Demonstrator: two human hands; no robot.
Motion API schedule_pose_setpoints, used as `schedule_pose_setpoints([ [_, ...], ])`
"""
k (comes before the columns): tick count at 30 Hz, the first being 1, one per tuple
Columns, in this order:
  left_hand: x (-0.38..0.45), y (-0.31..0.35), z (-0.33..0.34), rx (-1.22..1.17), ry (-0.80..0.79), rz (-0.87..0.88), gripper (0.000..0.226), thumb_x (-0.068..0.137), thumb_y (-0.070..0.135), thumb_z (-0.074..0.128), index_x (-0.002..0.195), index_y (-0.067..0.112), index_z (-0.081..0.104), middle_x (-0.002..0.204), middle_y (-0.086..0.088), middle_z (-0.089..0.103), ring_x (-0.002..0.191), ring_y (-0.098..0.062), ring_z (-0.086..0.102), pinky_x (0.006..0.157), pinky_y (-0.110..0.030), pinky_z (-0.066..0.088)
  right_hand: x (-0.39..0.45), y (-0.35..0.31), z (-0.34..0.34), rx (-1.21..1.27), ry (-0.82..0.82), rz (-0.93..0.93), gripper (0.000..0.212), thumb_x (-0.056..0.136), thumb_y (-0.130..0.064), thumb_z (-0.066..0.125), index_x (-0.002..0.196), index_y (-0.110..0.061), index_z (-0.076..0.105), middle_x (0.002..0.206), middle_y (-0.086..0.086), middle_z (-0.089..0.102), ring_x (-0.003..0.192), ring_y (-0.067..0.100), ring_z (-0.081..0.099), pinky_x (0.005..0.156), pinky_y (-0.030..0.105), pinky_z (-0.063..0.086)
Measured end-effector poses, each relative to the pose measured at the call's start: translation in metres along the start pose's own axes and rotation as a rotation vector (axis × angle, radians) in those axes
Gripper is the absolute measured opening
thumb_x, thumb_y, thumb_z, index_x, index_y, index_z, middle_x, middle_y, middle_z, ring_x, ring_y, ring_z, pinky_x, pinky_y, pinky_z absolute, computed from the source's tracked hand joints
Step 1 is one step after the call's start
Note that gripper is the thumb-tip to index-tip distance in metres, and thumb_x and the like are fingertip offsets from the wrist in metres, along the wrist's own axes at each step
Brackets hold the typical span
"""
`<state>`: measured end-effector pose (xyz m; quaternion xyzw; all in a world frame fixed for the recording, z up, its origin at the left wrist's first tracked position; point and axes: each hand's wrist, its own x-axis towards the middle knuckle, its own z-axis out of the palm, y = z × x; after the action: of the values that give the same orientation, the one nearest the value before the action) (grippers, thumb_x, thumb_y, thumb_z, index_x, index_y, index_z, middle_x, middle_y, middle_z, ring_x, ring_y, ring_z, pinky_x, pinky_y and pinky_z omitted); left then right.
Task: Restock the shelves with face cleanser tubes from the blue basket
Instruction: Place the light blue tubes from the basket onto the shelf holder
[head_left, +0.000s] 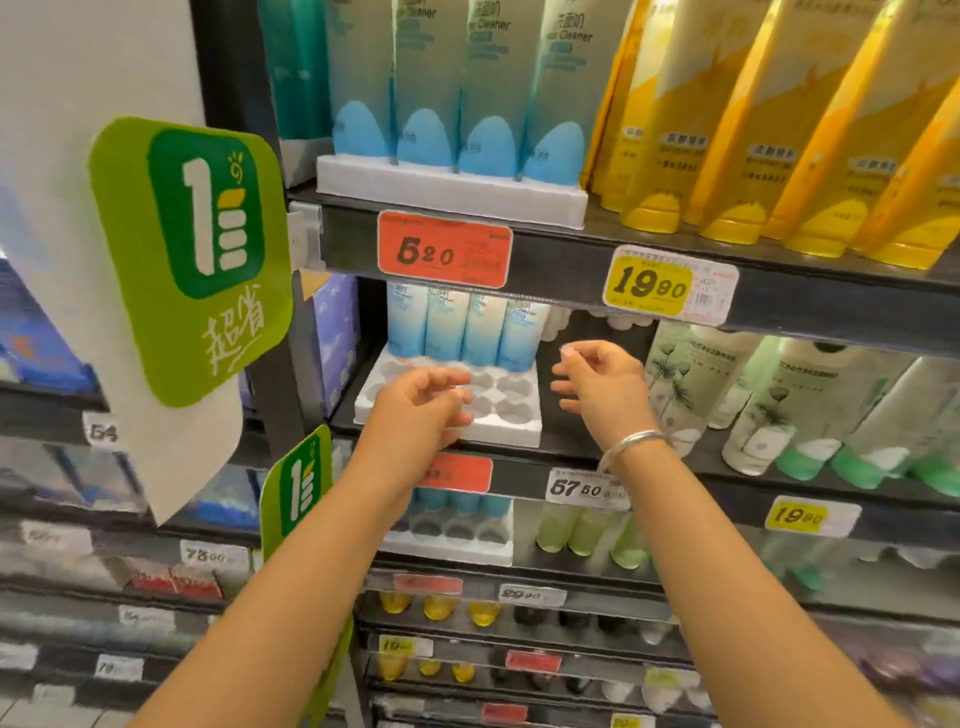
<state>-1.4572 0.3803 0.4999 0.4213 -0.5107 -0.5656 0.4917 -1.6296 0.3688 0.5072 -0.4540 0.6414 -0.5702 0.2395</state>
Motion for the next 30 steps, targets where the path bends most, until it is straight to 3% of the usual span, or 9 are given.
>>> schedule_pose_setpoints([
  [4,-0.016,-0.008,-0.02,-0.025,-0.084,-0.064,0.018,0.089,0.007,0.056,0.086,0.023,0.064,0.082,0.003,0.067,0.065,-0.004,0.061,0.053,-0.012,0.049,-0.042,-0.004,0.001,0.072,-0.015,0.056,0.015,0.092,-0.018,0.052,0.079,-0.023,0.057,0.072,-0.003,0.063,0.061,0.006,0.059,0.054,0.017,0.05],
  [9,-0.041,-0.034,-0.044,0.019,-0.204,-0.174,0.021,0.09,0.007,0.052,0.086,0.023,0.065,0.076,0.007,0.066,0.065,-0.005,0.059,0.06,-0.017,0.047,-0.106,0.003,0.006,0.136,0.042,0.195,0.013,0.092,-0.013,0.053,0.081,-0.014,0.059,0.071,0.0,0.062,0.061,0.011,0.058,0.051,0.015,0.049],
  [12,-0.056,-0.05,-0.048,0.047,-0.292,-0.238,0.021,0.09,0.009,0.053,0.084,0.024,0.066,0.067,0.012,0.067,0.058,-0.001,0.06,0.06,-0.019,0.045,-0.146,0.011,-0.003,0.155,0.143,0.277,0.017,0.093,-0.012,0.052,0.077,-0.015,0.057,0.07,0.001,0.06,0.055,0.008,0.057,0.048,0.015,0.047],
  [15,-0.077,-0.071,-0.042,0.058,-0.414,-0.33,0.021,0.09,0.007,0.052,0.082,0.022,0.065,0.07,0.006,0.065,0.059,-0.005,0.058,0.056,-0.019,0.046,-0.191,0.027,-0.021,0.143,0.267,0.352,0.017,0.093,-0.011,0.051,0.077,-0.013,0.057,0.069,0.003,0.059,0.047,0.003,0.056,0.046,0.014,0.046],
  [18,-0.1,-0.095,-0.031,0.111,-0.5,-0.42,0.021,0.091,0.006,0.05,0.083,0.02,0.064,0.07,0.003,0.064,0.057,-0.006,0.057,0.047,-0.016,0.047,-0.238,0.051,-0.042,0.125,0.355,0.472,0.016,0.094,-0.013,0.051,0.078,-0.011,0.056,0.072,0.006,0.059,0.057,0.011,0.056,0.049,0.019,0.045],
  [21,-0.125,-0.12,-0.02,0.19,-0.573,-0.484,0.019,0.093,0.007,0.048,0.091,0.017,0.064,0.074,0.001,0.064,0.063,-0.01,0.057,0.054,-0.019,0.046,-0.285,0.077,-0.062,0.177,0.452,0.603,0.022,0.092,-0.009,0.05,0.071,-0.012,0.053,0.067,0.008,0.056,0.053,0.015,0.051,0.048,0.022,0.04],
  [24,-0.15,-0.141,-0.004,0.229,-0.609,-0.543,0.019,0.094,0.007,0.048,0.088,0.016,0.063,0.074,0.0,0.063,0.055,-0.005,0.057,0.049,-0.016,0.047,-0.329,0.1,-0.087,0.257,0.524,0.726,0.029,0.093,-0.007,0.05,0.064,-0.012,0.05,0.058,0.006,0.052,0.046,0.012,0.045,0.045,0.017,0.034],
  [27,-0.176,-0.154,0.033,0.271,-0.657,-0.589,0.02,0.092,0.004,0.049,0.081,0.015,0.062,0.073,-0.003,0.061,0.059,-0.012,0.055,0.058,-0.023,0.045,-0.366,0.12,-0.127,0.28,0.613,0.83,0.023,0.092,-0.01,0.051,0.069,-0.013,0.052,0.064,0.006,0.053,0.05,0.013,0.049,0.047,0.016,0.038],
  [30,-0.212,-0.172,0.076,0.294,-0.732,-0.661,0.017,0.09,0.0,0.051,0.083,0.01,0.063,0.068,-0.005,0.059,0.056,-0.012,0.053,0.055,-0.021,0.044,-0.409,0.146,-0.171,0.309,0.659,0.961,0.02,0.093,-0.013,0.05,0.074,-0.015,0.053,0.07,0.005,0.056,0.058,0.015,0.052,0.055,0.021,0.04],
])
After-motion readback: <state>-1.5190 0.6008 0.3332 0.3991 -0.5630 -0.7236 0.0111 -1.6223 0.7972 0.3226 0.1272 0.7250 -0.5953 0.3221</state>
